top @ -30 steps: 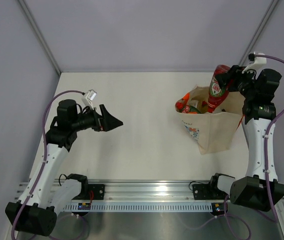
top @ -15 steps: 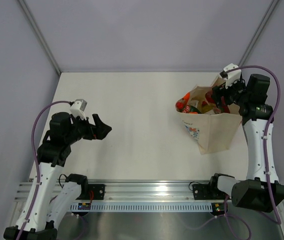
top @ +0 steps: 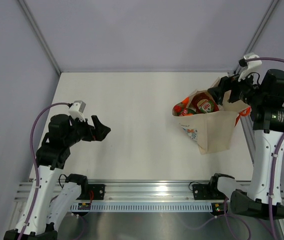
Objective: Place the personal care products into the canvas bag
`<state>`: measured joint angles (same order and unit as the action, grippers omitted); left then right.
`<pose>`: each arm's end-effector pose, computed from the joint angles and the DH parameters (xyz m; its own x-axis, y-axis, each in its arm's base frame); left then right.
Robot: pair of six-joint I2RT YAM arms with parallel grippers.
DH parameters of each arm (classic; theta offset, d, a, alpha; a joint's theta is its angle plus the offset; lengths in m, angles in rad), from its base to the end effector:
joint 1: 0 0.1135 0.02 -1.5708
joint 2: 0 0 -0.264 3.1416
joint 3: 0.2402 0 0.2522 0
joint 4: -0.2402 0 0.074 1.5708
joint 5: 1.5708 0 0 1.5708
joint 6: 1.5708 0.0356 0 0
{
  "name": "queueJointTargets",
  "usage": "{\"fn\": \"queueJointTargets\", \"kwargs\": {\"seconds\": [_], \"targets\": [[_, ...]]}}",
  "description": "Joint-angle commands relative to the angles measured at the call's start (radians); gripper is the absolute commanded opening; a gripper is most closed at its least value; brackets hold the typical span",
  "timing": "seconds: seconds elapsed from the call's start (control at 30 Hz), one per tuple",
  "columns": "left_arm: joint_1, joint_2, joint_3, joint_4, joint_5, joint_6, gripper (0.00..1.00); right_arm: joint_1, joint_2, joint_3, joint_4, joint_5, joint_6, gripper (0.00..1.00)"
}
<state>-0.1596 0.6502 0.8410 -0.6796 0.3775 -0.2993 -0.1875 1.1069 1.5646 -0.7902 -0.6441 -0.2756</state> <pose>0.1298 -0.0342 0.3284 -0.5813 -0.1840 -0.7926 0.3115 0.8496 -0.4257 0.1926 -0.0148 0.4782 -0.1974 -0.1840 -0.9629 -0.4804 0.8743 -0.0686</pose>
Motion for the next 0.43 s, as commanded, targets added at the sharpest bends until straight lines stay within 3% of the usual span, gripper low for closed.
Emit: {"fn": "queueJointTargets", "kwargs": {"seconds": [0.0,0.23,0.4], "targets": [[0.005,-0.023,0.029,0.051,0.011,-0.023,0.99,0.005,-0.073,-0.053,0.002,0.134,0.372,1.00],[0.005,-0.050,0.015,0.031,0.004,-0.023,0.99,0.005,-0.243,-0.176,0.057,0.499,0.351,0.99],[0.005,-0.063,0.004,0.046,0.003,-0.040,0.99,0.005,-0.327,-0.235,0.085,0.631,0.302,0.99]]}}
